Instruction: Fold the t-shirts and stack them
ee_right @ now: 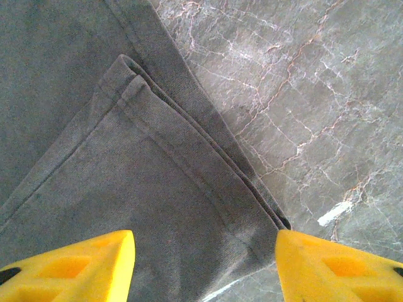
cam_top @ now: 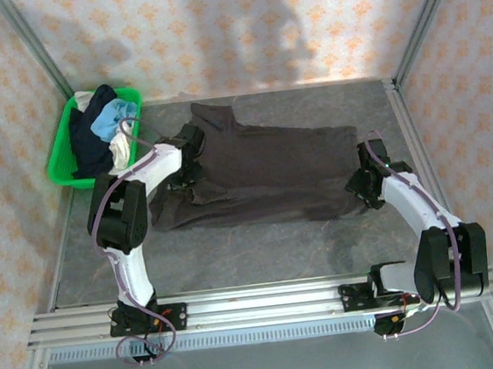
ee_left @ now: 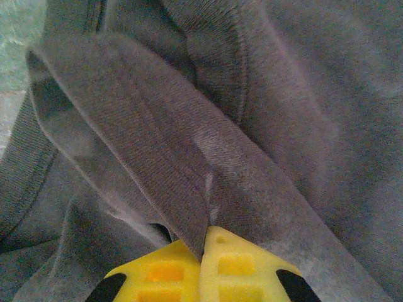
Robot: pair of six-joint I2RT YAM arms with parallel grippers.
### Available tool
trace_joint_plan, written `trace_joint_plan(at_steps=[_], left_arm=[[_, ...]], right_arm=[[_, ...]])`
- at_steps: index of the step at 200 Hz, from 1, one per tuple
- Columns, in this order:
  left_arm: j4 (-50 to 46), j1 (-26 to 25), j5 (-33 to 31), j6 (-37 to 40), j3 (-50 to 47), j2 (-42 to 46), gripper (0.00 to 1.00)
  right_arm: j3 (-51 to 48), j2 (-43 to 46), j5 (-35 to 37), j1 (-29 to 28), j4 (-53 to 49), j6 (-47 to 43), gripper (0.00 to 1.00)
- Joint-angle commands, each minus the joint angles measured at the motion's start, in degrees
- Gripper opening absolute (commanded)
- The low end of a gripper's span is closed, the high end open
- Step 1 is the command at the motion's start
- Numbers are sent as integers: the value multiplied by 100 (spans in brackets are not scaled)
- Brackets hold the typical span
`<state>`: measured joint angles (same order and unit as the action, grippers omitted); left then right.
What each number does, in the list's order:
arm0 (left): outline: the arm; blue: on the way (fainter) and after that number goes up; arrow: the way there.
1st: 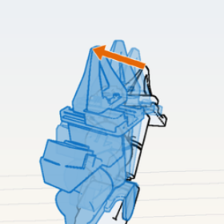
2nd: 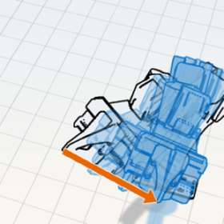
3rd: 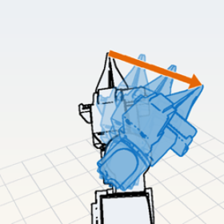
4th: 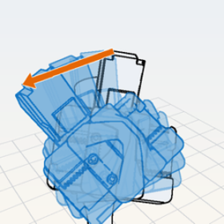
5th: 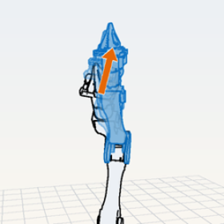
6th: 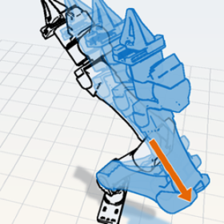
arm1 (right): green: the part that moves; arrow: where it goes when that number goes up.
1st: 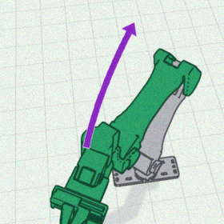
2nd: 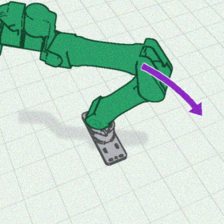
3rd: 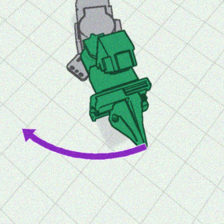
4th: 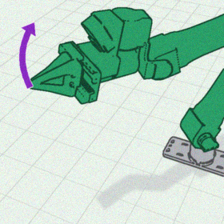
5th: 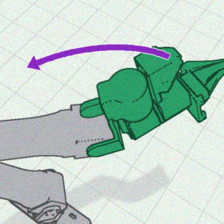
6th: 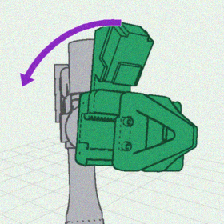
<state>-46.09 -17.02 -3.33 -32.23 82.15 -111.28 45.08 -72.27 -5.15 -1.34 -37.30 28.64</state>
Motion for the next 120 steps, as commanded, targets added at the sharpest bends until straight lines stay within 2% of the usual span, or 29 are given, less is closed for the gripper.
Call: trace_joint_plan(at_steps=[1,23,81,93,108,120], left_arm=[[-614,-277,-671,129,494,54,0],[-983,-548,-1024,294,1101,-263,0],[-1614,-812,-1096,515,2782,-1530,1],[-1827,-805,-1242,542,3098,-1792,10],[-2035,-776,-1452,547,3459,-2051,39],[-2142,-728,-1402,577,3773,-2163,47]], right_arm=[[-43,130,103,-45,-41,-61,61],[-43,108,83,-41,-14,-53,61],[-87,100,6,-429,65,113,60],[-96,93,-87,-566,119,134,60],[-105,123,-157,-859,290,167,60],[-83,183,-119,-1246,498,127,61]])
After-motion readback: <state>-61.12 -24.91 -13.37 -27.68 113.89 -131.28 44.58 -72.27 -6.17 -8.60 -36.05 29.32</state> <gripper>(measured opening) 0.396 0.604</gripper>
